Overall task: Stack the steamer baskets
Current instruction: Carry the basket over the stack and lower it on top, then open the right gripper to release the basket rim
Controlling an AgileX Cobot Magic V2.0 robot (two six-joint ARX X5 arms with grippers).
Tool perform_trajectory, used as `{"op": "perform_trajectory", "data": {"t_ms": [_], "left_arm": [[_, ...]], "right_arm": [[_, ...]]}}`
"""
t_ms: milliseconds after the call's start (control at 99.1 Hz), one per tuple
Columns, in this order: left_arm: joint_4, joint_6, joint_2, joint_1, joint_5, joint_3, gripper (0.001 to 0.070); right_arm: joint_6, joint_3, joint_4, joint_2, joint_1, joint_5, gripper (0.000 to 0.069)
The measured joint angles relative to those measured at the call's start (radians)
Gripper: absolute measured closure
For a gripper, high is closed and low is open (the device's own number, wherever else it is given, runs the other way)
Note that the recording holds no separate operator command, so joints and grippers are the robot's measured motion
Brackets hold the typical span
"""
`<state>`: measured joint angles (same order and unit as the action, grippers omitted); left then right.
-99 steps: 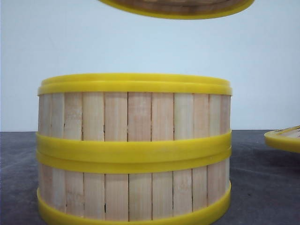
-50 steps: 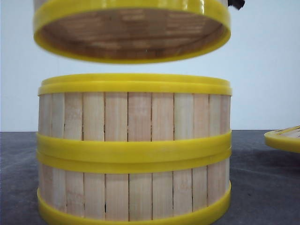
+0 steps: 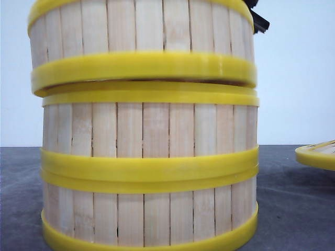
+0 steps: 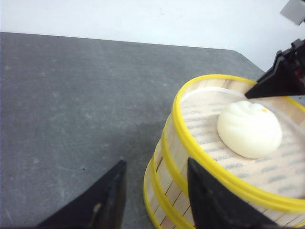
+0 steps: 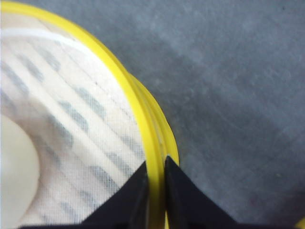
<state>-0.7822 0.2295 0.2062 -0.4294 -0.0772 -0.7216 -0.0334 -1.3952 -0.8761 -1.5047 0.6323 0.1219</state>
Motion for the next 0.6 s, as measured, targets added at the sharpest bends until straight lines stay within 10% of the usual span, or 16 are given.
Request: {"op": "perform_trajectory", "data": {"t_ms": [595], "left_arm": [[0.000, -0.002, 0.000, 0.000, 0.000, 0.000, 0.0481]], "right_arm": [[0.000, 0.010, 0.012, 0.001, 0.000, -0.048, 0.0666]]}}
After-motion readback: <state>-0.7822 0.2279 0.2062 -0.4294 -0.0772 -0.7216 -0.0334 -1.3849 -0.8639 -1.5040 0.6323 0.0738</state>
